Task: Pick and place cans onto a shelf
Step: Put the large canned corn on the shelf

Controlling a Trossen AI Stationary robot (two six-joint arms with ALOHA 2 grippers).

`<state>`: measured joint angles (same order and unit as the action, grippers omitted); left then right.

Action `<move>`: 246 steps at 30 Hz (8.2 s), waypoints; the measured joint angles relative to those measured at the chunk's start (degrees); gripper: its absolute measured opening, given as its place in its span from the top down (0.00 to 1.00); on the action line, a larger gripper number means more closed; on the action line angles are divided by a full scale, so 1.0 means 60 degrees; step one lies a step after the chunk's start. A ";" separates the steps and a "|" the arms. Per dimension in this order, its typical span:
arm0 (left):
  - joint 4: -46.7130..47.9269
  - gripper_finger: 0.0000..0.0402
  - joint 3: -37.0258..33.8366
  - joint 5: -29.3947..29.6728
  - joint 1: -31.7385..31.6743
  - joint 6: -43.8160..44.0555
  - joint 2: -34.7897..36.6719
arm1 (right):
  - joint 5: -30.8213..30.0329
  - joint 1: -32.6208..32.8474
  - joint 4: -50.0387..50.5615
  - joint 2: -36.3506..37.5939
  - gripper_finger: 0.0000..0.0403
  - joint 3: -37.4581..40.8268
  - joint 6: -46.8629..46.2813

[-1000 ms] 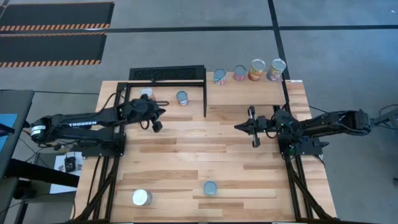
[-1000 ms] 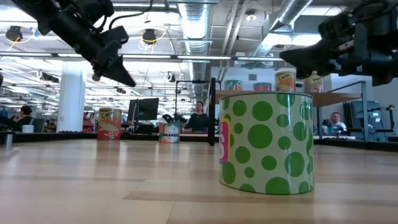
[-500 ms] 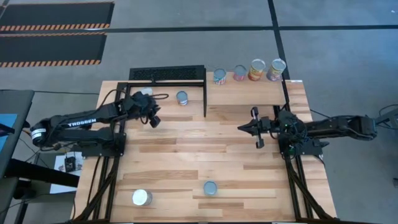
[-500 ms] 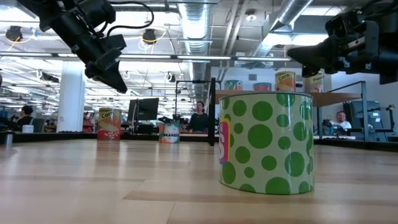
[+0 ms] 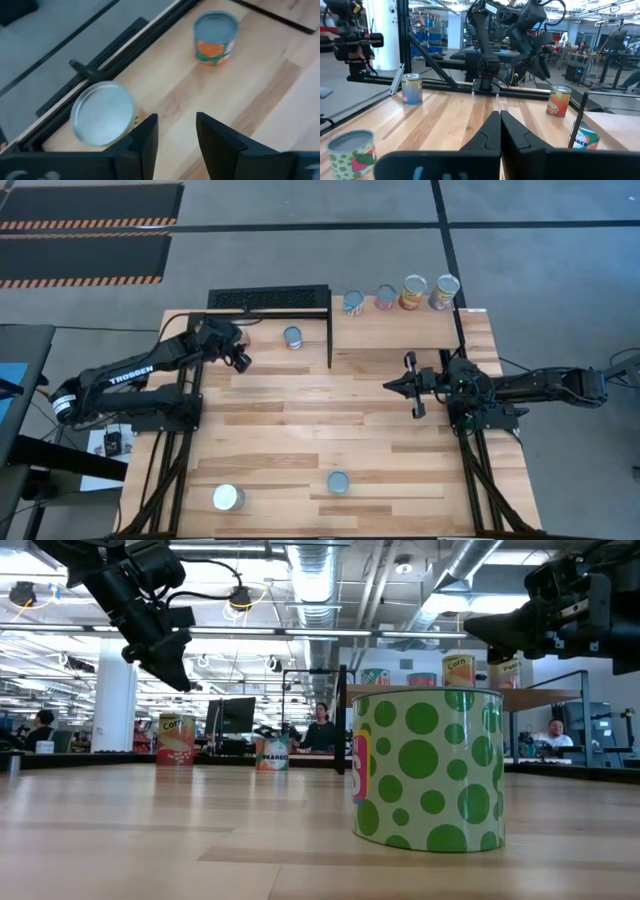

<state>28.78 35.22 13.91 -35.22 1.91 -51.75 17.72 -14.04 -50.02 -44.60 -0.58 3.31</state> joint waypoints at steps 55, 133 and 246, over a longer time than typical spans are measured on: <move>0.0458 1.00 0.1810 -0.1009 0.4284 0.0792 -0.2411 | -0.0474 0.0000 0.0090 -0.0001 0.97 0.0004 -0.0051; -1.0350 1.00 -0.2912 -0.0110 0.6030 -0.0074 -0.1402 | -0.1384 0.0869 0.0456 0.0000 0.97 -0.0583 0.0022; -1.1680 1.00 -0.4040 -0.1421 0.4979 -0.0792 -0.1290 | -0.7393 -0.2135 1.8938 -0.4323 0.98 -1.2469 -0.1140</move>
<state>-41.30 10.98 5.39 -5.34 -2.84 -59.48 -26.64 -26.86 63.61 -70.53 -75.40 -3.53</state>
